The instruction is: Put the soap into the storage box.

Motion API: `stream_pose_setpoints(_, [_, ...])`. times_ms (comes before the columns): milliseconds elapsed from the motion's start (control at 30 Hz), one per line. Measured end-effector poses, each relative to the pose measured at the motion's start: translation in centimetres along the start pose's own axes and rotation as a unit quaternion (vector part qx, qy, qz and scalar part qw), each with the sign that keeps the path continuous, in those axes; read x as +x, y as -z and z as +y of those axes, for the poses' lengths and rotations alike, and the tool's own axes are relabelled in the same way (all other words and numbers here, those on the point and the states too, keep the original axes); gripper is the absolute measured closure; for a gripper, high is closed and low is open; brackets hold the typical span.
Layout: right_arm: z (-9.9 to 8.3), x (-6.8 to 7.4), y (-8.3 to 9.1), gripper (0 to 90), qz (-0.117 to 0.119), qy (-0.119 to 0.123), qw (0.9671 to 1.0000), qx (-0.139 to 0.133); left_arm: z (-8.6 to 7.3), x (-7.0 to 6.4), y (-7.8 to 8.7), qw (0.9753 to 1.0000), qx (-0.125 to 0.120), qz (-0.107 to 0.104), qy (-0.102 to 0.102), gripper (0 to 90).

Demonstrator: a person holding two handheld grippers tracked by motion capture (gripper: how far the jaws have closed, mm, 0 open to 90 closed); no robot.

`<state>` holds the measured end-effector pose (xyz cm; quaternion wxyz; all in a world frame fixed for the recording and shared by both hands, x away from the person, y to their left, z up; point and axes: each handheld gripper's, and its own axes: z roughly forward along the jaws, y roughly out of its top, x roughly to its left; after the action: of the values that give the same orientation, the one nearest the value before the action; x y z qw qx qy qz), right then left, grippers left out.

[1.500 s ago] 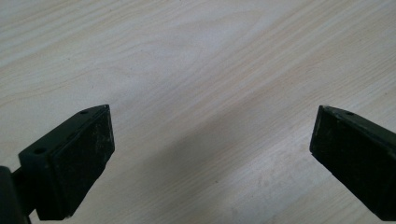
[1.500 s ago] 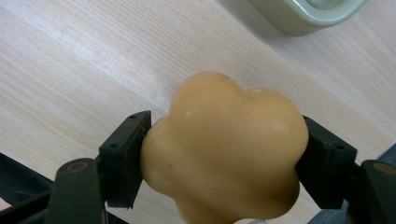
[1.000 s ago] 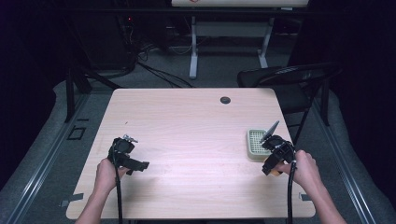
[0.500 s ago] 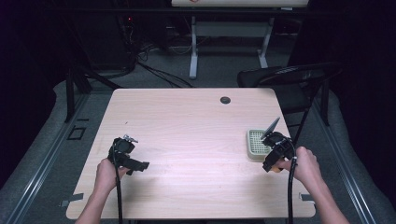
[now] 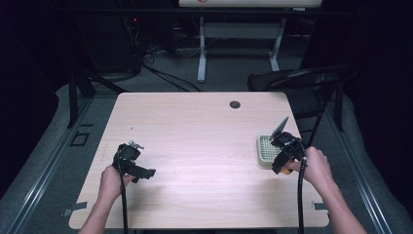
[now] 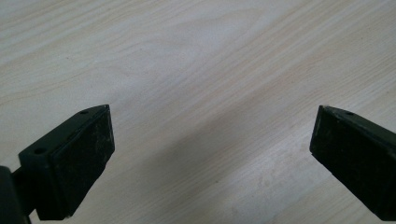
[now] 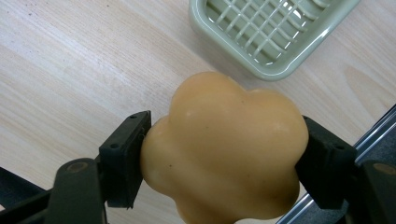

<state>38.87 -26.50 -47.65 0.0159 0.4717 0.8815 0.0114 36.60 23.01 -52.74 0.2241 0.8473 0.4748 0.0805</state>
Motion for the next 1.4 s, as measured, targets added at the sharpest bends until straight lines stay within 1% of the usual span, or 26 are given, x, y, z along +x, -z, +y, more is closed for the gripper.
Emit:
stream_pose_setpoints(33, [0.1, 0.0, -0.1, 26.8, 0.001, -0.004, 1.0000, -0.005, 0.0, 0.0, 0.0, 1.0000, 0.000, 0.000, 0.000, 0.0])
stream_pose_setpoints(67, [0.3, -0.1, 0.1, 26.8, -0.003, 0.005, 1.0000, 0.008, 0.0, 0.0, 0.0, 1.0000, 0.000, 0.000, 0.000, 0.0])
stream_pose_setpoints(100, [0.4, 0.0, 0.0, 26.8, 0.001, -0.004, 1.0000, -0.005, 0.0, 0.0, 0.0, 1.0000, 0.000, 0.000, 0.000, 0.0])
stream_pose_setpoints(233, [0.7, -0.1, 0.2, 26.8, 0.000, 0.001, 1.0000, 0.000, 0.0, 0.0, 0.0, 1.0000, -0.001, -0.001, 0.001, 0.0])
stream_pose_setpoints(267, [0.9, 0.0, 0.1, 26.8, 0.001, -0.006, 0.9999, -0.010, 0.0, 0.0, 0.0, 1.0000, -0.001, 0.000, 0.000, 0.0])
stream_pose_setpoints(333, [1.2, -0.2, 0.4, 26.8, 0.000, 0.002, 1.0000, -0.002, 0.0, 0.0, 0.0, 1.0000, -0.001, -0.001, 0.000, 0.0])
stream_pose_setpoints(367, [1.2, -0.2, 0.3, 26.8, 0.000, -0.005, 1.0000, -0.008, 0.0, 0.0, 0.0, 1.0000, -0.001, -0.001, 0.000, 0.0])
stream_pose_setpoints(400, [1.5, -0.3, 0.5, 26.8, -0.003, 0.007, 1.0000, 0.004, 0.0, 0.0, 0.0, 1.0000, 0.000, -0.002, 0.000, 0.0])
stream_pose_setpoints(433, [1.5, -0.3, 0.5, 26.8, -0.003, 0.007, 1.0000, 0.004, 0.0, 0.0, 0.0, 1.0000, 0.000, -0.002, 0.000, 0.0])
stream_pose_setpoints(467, [1.5, -0.2, 0.4, 26.8, 0.001, -0.005, 0.9999, -0.010, 0.0, 0.0, 0.0, 1.0000, 0.000, -0.002, -0.001, 0.0])
stream_pose_setpoints(500, [1.6, -0.3, 0.4, 26.8, 0.000, -0.002, 1.0000, -0.008, 0.0, 0.0, 0.0, 1.0000, -0.001, -0.001, -0.001, 0.0])
stream_pose_setpoints(533, [1.8, -0.4, 0.5, 26.8, -0.001, 0.004, 1.0000, 0.000, 0.0, 0.0, 0.0, 1.0000, -0.001, -0.001, -0.001, 0.0])
stream_pose_setpoints(567, [1.9, -0.5, 0.4, 26.8, 0.001, -0.002, 1.0000, -0.007, 0.0, 0.0, 0.0, 1.0000, -0.001, -0.001, 0.000, 0.0])
stream_pose_setpoints(733, [2.4, -0.8, 0.4, 26.8, 0.003, -0.011, 0.9998, -0.014, 0.0, 0.0, 0.0, 1.0000, 0.000, -0.003, -0.001, 0.0])
stream_pose_setpoints(767, [2.5, -1.0, 0.6, 26.8, 0.000, -0.002, 1.0000, -0.004, 0.0, 0.0, 0.0, 1.0000, 0.000, -0.003, -0.001, 0.0])
stream_pose_setpoints(800, [2.6, -1.0, 0.5, 26.8, 0.002, -0.009, 0.9999, -0.010, 0.0, 0.0, 0.0, 1.0000, -0.001, -0.002, -0.001, 0.0])
stream_pose_setpoints(867, [2.6, -1.0, 0.5, 26.8, 0.002, -0.011, 0.9998, -0.014, 0.0, 0.0, 0.0, 1.0000, -0.001, -0.003, -0.001, 0.0])
stream_pose_setpoints(933, [2.9, -1.3, 0.7, 26.8, -0.002, -0.003, 1.0000, -0.004, 0.0, 0.0, 0.0, 1.0000, 0.000, -0.002, -0.001, 0.0])
stream_pose_setpoints(967, [3.0, -1.4, 0.8, 26.8, -0.001, -0.003, 1.0000, -0.003, 0.0, 0.0, 0.0, 1.0000, 0.000, -0.002, -0.001, 0.0])
stream_pose_setpoints(1000, [3.0, -1.4, 0.8, 26.8, -0.001, -0.006, 1.0000, -0.006, 0.0, 0.0, 0.0, 1.0000, -0.001, -0.002, -0.001, 0.0])
stream_pose_setpoints(1033, [3.1, -1.4, 0.8, 26.8, 0.001, -0.014, 0.9998, -0.015, 0.0, 0.0, 0.0, 1.0000, -0.001, -0.002, 0.000, 0.0])
stream_pose_setpoints(1100, [3.2, -1.5, 0.7, 26.8, 0.000, -0.015, 0.9997, -0.017, 0.0, 0.0, 0.0, 1.0000, -0.001, -0.002, -0.001, 0.0])
stream_pose_setpoints(1300, [3.8, -1.8, 0.7, 26.8, -0.002, -0.019, 0.9997, -0.015, 0.0, 0.0, 0.0, 1.0000, -0.001, -0.002, -0.001, 0.0])
stream_pose_setpoints(1333, [4.0, -1.9, 0.7, 26.8, -0.005, -0.018, 0.9998, -0.010, 0.0, 0.0, 0.0, 1.0000, -0.001, -0.002, -0.001, 0.0])
stream_pose_setpoints(1400, [4.1, -2.0, 0.6, 26.8, -0.003, -0.020, 0.9997, -0.013, 0.0, 0.0, 0.0, 1.0000, 0.000, -0.003, -0.001, 0.0])
